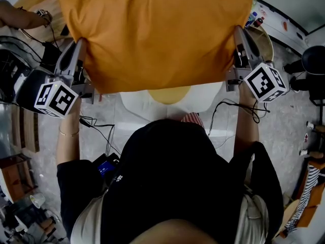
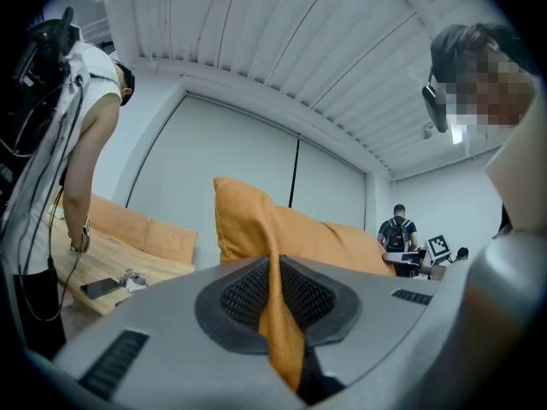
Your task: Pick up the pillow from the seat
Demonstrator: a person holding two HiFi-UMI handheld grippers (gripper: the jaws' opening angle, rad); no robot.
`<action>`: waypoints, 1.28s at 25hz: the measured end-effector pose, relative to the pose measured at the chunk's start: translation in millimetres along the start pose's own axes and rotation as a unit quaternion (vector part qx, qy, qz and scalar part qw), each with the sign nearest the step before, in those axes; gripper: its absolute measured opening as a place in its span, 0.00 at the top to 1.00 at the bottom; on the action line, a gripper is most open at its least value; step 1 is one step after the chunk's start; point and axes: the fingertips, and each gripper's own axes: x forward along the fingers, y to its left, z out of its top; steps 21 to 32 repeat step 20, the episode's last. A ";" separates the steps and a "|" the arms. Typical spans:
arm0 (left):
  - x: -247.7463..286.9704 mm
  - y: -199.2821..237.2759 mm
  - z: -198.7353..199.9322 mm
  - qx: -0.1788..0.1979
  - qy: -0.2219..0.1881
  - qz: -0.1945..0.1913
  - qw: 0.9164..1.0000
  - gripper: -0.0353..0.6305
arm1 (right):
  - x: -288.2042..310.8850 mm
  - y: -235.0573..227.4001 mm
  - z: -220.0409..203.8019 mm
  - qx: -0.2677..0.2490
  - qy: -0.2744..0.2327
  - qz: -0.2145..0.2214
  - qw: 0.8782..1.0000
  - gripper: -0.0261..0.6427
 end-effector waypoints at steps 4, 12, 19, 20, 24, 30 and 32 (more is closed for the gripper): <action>-1.0 0.6 -2.0 0.001 0.008 0.004 1.000 0.88 | -0.8 -0.3 -0.4 -0.001 0.001 0.000 1.000 0.92; 5.7 -1.7 2.1 0.005 0.002 -0.002 1.000 0.88 | 2.2 -4.9 -3.3 0.002 0.003 -0.003 1.000 0.92; 8.3 -2.8 6.1 0.011 0.008 -0.003 1.000 0.88 | 0.0 -1.4 1.5 -0.001 -0.004 -0.009 1.000 0.92; 8.1 -2.5 7.2 0.011 0.007 -0.003 1.000 0.88 | 0.2 -0.1 0.7 -0.001 -0.005 -0.010 1.000 0.92; 8.1 -2.5 7.2 0.011 0.007 -0.003 1.000 0.88 | 0.2 -0.1 0.7 -0.001 -0.005 -0.010 1.000 0.92; 8.1 -2.5 7.2 0.011 0.007 -0.003 1.000 0.88 | 0.2 -0.1 0.7 -0.001 -0.005 -0.010 1.000 0.92; 8.1 -2.5 7.2 0.011 0.007 -0.003 1.000 0.88 | 0.2 -0.1 0.7 -0.001 -0.005 -0.010 1.000 0.92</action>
